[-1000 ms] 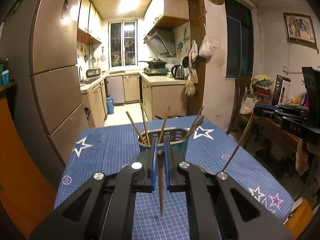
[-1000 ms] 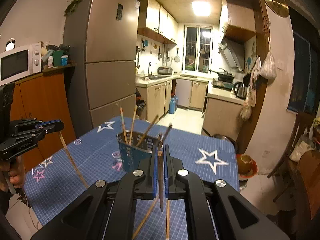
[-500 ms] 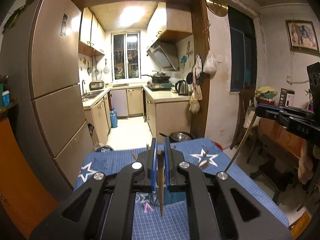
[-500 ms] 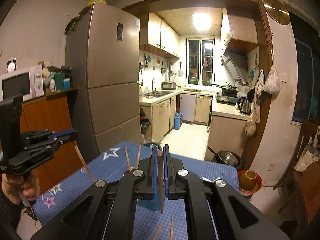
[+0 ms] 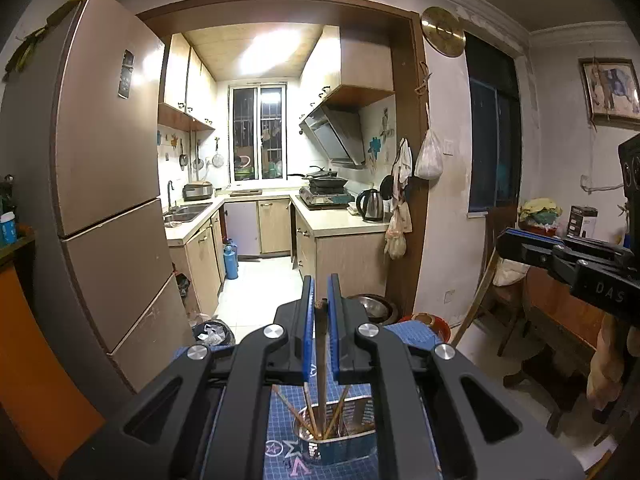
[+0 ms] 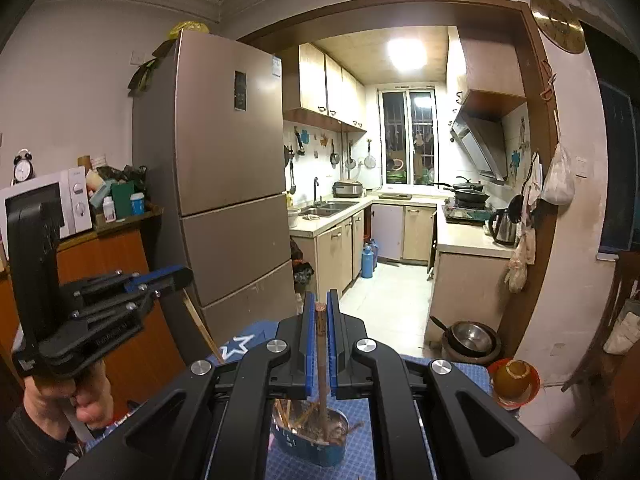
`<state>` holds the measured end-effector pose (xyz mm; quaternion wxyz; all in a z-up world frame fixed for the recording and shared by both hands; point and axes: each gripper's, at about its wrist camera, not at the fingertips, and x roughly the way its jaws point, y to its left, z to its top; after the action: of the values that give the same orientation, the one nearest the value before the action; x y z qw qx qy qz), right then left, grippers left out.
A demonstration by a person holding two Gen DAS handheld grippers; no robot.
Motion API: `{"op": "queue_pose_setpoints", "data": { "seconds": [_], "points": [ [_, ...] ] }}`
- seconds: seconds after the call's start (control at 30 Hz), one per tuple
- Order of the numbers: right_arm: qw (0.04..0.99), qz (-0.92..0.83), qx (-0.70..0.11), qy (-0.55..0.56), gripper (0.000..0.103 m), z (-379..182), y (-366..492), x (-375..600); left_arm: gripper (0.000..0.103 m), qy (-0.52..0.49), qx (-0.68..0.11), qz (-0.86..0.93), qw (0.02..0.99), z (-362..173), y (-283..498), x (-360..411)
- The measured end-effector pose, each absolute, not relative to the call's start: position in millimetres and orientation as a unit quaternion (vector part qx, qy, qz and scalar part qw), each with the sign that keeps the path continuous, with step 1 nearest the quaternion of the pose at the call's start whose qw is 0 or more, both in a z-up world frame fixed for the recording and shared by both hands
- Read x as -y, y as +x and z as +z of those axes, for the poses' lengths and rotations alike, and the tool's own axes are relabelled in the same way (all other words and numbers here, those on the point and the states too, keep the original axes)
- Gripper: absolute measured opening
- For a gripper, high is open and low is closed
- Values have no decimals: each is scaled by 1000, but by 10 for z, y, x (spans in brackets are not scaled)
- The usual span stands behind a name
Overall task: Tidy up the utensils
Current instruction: 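Lower the left tool's chopstick into the holder while the right tool lowers its chopstick in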
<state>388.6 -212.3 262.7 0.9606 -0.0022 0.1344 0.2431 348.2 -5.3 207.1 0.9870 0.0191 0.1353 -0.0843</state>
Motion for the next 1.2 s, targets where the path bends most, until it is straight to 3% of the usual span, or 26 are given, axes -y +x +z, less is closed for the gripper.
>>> {"op": "queue_pose_setpoints", "data": {
  "seconds": [0.57, 1.2],
  "points": [
    [951, 249, -182, 6, 7, 1953, 4608, 1835, 5, 2, -174, -94, 980, 1492, 4100, -25],
    [941, 256, -220, 9, 7, 1406, 4871, 1741, 5, 5, -204, -103, 974, 1123, 4265, -12]
  ]
}}
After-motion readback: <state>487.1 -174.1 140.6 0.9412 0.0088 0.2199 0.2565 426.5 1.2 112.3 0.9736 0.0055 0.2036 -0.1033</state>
